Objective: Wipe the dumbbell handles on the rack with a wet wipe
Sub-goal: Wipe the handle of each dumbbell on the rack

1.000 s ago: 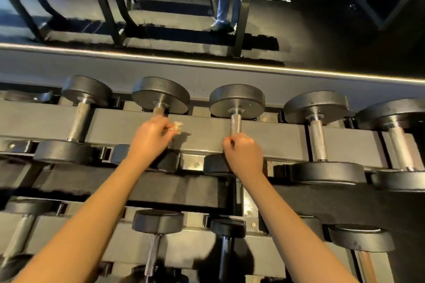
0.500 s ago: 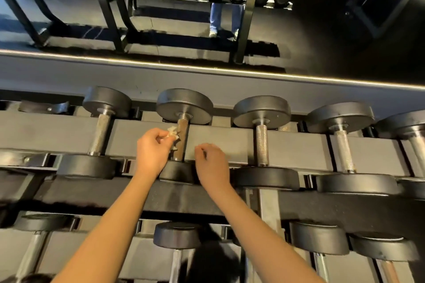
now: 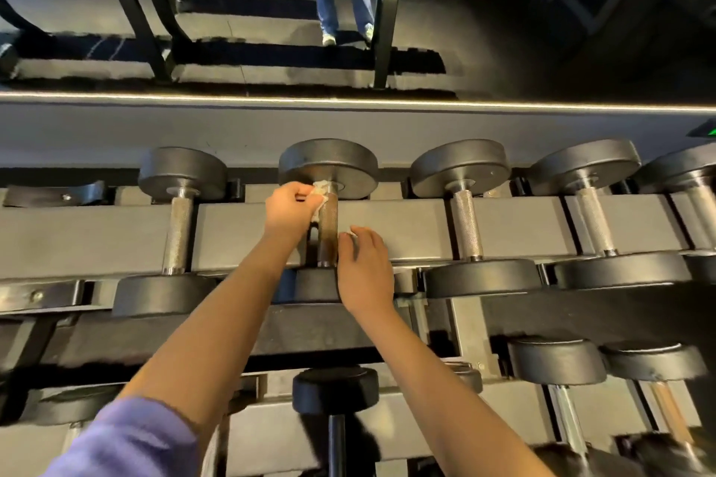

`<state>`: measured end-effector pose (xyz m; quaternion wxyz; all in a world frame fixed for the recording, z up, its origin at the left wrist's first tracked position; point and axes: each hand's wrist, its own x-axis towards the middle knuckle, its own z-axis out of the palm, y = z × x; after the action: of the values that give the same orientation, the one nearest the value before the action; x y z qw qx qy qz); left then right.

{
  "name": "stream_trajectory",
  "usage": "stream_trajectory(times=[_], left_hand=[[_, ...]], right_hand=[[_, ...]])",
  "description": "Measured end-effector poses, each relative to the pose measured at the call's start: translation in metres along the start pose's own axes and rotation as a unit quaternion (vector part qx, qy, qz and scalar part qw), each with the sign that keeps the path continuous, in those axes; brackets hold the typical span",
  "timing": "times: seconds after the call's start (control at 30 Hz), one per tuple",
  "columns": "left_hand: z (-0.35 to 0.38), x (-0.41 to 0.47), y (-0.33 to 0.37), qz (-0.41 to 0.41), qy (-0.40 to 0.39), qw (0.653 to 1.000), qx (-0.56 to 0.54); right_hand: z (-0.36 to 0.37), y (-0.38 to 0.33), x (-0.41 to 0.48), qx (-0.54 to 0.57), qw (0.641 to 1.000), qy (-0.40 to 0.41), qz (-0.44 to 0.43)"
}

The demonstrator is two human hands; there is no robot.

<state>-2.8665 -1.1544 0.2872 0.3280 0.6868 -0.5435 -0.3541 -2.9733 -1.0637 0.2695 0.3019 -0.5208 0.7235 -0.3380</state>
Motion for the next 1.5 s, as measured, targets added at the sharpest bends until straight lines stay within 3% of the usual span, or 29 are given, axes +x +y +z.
stream_trajectory(times=[0.13,0.37,0.47,0.53,0.67,0.73,0.83,0.9,1.0,1.1,1.17,1.37,1.5], left_hand=[[0.008,-0.003,-0.003,0.022,-0.007,0.999,0.029],[-0.006,-0.029,-0.022,0.060,-0.121,0.988,0.073],[0.000,-0.013,-0.011,0.059,-0.054,0.992,0.094],[0.004,-0.001,-0.005,0.042,-0.012,0.998,0.042],[0.008,0.002,0.000,0.017,0.015,1.000,0.006],[0.005,-0.007,-0.003,0.022,-0.011,0.999,0.041],[-0.005,-0.018,-0.017,-0.025,-0.135,0.990,0.029],[-0.008,-0.025,-0.025,-0.039,-0.158,0.986,0.025],[-0.004,-0.024,-0.023,-0.022,-0.097,0.995,0.004],[0.000,-0.014,-0.006,0.050,-0.019,0.998,0.045],[0.000,-0.015,-0.001,0.053,-0.005,0.998,0.039],[-0.011,-0.032,-0.022,-0.026,-0.170,0.982,0.080],[-0.015,-0.036,-0.022,-0.028,-0.153,0.986,0.053]], right_hand=[[-0.003,-0.002,-0.002,0.001,1.000,0.007,0.012],[-0.001,-0.002,-0.003,0.015,0.999,0.023,0.021],[-0.002,-0.003,-0.004,0.030,0.999,0.021,0.025],[-0.002,-0.003,-0.004,0.038,0.999,0.021,0.023],[-0.001,-0.001,-0.005,0.046,0.998,0.025,0.022],[-0.001,0.001,-0.005,0.051,0.998,0.027,0.022],[0.000,0.002,-0.004,0.053,0.998,0.029,0.016],[0.000,0.002,-0.004,0.061,0.998,0.032,0.016],[-0.002,0.001,-0.005,0.065,0.997,0.029,0.014],[-0.003,0.000,-0.006,0.070,0.997,0.025,0.016],[-0.004,0.000,-0.006,0.073,0.997,0.025,0.021],[-0.002,0.002,-0.005,0.074,0.997,0.020,0.023],[-0.001,0.003,-0.005,0.078,0.997,0.005,0.022]])
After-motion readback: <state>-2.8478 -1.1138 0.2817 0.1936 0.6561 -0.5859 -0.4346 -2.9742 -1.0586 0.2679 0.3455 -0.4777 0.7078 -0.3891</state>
